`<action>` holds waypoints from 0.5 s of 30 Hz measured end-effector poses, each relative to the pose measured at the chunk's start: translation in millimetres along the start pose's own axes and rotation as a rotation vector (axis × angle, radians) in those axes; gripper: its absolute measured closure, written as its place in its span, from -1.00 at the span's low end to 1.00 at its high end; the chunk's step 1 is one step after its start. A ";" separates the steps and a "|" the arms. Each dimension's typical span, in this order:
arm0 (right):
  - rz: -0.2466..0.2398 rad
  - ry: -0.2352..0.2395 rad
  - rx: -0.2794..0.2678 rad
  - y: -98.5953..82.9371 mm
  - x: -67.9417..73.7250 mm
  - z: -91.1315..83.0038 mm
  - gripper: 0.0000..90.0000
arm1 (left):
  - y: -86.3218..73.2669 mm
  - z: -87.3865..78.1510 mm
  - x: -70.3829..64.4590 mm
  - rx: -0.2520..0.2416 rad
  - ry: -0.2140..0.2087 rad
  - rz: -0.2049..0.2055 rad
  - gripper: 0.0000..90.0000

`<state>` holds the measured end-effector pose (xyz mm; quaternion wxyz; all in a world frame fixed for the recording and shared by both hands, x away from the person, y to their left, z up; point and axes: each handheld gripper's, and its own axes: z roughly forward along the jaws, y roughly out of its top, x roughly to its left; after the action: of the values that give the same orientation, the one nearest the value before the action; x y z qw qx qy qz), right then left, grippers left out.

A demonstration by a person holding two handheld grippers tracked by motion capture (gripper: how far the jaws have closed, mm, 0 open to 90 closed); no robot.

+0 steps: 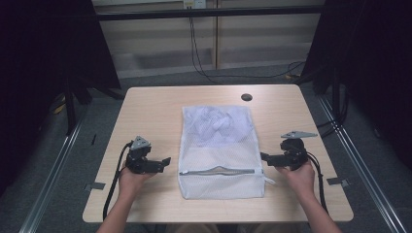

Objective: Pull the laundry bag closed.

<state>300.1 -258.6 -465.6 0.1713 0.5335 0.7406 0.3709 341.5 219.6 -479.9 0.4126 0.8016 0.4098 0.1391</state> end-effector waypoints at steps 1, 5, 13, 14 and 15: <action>0.005 0.009 0.005 2.1 4.4 -0.9 -0.80 | 1.7 -2.7 -0.9 -0.002 -0.012 -0.006 -0.88; -0.024 0.019 0.010 6.3 15.1 -1.7 -0.76 | 2.8 -6.0 -3.2 0.003 -0.029 0.006 -0.86; -0.060 0.074 0.031 14.5 46.0 1.8 -0.73 | 5.1 -14.4 -4.1 -0.001 -0.053 0.018 -0.87; -0.058 0.077 0.028 16.0 51.5 3.8 -0.74 | 5.2 -14.3 -4.1 0.000 -0.058 0.018 -0.87; -0.056 0.085 0.028 16.6 52.9 4.9 -0.74 | 5.4 -14.1 -4.6 0.002 -0.059 0.010 -0.87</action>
<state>294.6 -205.7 -449.2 0.1427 0.4986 0.7671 0.3776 333.6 222.0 -466.5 0.4228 0.8079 0.3935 0.1173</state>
